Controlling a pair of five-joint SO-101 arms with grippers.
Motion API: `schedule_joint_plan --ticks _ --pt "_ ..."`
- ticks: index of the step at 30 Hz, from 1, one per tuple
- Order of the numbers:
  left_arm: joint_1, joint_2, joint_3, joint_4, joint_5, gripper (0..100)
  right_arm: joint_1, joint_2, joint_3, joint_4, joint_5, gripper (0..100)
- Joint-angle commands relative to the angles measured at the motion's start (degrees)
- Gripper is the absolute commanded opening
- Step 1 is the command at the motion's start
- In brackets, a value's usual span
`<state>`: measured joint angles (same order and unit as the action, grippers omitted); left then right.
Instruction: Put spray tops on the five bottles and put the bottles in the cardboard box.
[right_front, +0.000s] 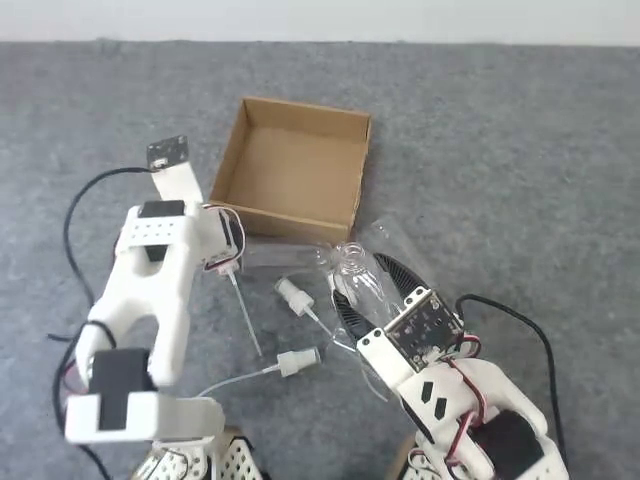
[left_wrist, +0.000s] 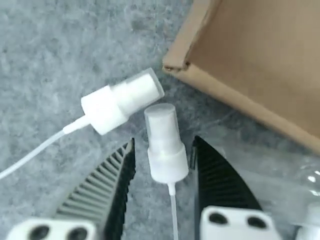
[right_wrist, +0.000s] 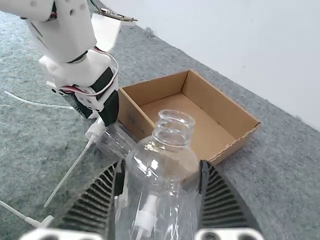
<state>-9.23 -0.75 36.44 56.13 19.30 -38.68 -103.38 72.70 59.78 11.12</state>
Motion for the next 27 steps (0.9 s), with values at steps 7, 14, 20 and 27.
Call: schedule_joint_plan --ticks 7,14,20,27 --pt "0.09 9.49 -9.19 -0.88 0.7 17 0.57 -0.48 -0.62 -1.63 -0.62 5.8" --pt "0.18 11.08 -11.03 0.79 0.44 2 0.57 -0.48 -0.62 -1.63 -0.62 5.8" --pt "0.18 10.99 -11.03 0.88 0.44 1 0.57 -0.48 -0.62 -1.63 -0.62 5.8" --pt "0.26 1.49 -6.55 1.85 0.35 1 0.48 -0.48 -0.53 -1.63 -0.62 5.8"
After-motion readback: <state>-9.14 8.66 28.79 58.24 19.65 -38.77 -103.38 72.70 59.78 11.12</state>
